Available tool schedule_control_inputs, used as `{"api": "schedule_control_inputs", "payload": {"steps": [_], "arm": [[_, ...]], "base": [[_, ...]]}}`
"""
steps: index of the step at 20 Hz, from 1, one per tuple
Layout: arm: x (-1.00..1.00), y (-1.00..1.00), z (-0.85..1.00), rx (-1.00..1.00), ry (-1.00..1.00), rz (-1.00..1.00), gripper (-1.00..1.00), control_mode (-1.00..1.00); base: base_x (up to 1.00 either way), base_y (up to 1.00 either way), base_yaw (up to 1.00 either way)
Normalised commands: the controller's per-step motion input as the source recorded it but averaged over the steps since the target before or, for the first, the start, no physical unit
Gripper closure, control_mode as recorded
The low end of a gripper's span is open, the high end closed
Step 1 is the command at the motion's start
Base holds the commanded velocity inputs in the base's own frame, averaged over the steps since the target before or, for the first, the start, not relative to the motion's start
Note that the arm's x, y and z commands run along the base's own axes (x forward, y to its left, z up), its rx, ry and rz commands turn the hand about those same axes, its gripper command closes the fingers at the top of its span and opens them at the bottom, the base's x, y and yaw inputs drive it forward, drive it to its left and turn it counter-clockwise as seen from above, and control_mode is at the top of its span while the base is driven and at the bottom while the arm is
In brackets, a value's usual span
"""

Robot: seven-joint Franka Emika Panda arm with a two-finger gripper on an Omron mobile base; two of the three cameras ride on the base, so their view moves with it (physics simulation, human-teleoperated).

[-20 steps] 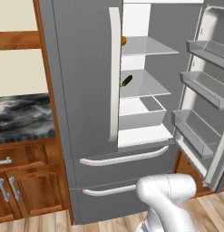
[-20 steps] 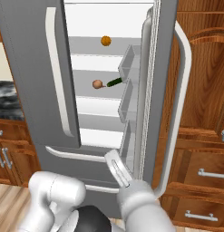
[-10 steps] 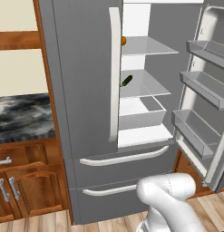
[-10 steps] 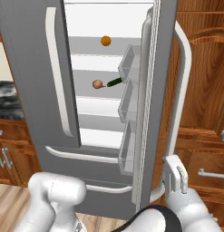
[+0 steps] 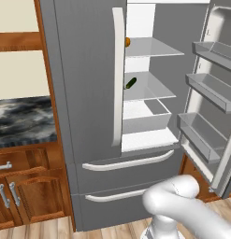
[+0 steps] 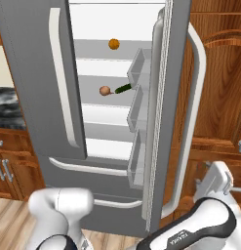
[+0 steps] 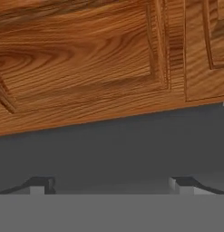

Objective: Place the onion in the correct fridge rack based on whether it is a fruit or vegetable. Finally, close the fridge door.

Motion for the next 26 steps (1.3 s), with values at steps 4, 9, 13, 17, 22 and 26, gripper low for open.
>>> {"api": "schedule_control_inputs", "payload": {"steps": [4, 9, 13, 17, 22, 26], "arm": [[0.81, -0.69, -0.37, 0.13, 0.03, 0.08, -1.0, -1.0], [0.69, -0.21, -0.4, 0.04, 0.06, 0.16, -1.0, -1.0], [0.64, 0.11, -0.47, 0.0, 0.05, 0.24, -1.0, -1.0], [0.52, 0.55, -0.21, 0.0, 0.02, 0.2, -1.0, -1.0], [0.12, 0.84, 0.0, -0.05, 0.0, 0.13, -1.0, -1.0], [0.0, 0.92, 0.04, -0.11, -0.01, 0.08, -1.0, -1.0]], "base": [[0.0, 0.0, 0.0], [0.0, 0.0, 0.0], [0.0, 0.0, 0.0], [0.0, 0.0, 0.0], [0.0, 0.0, 0.0], [0.0, 0.0, 0.0]]}}
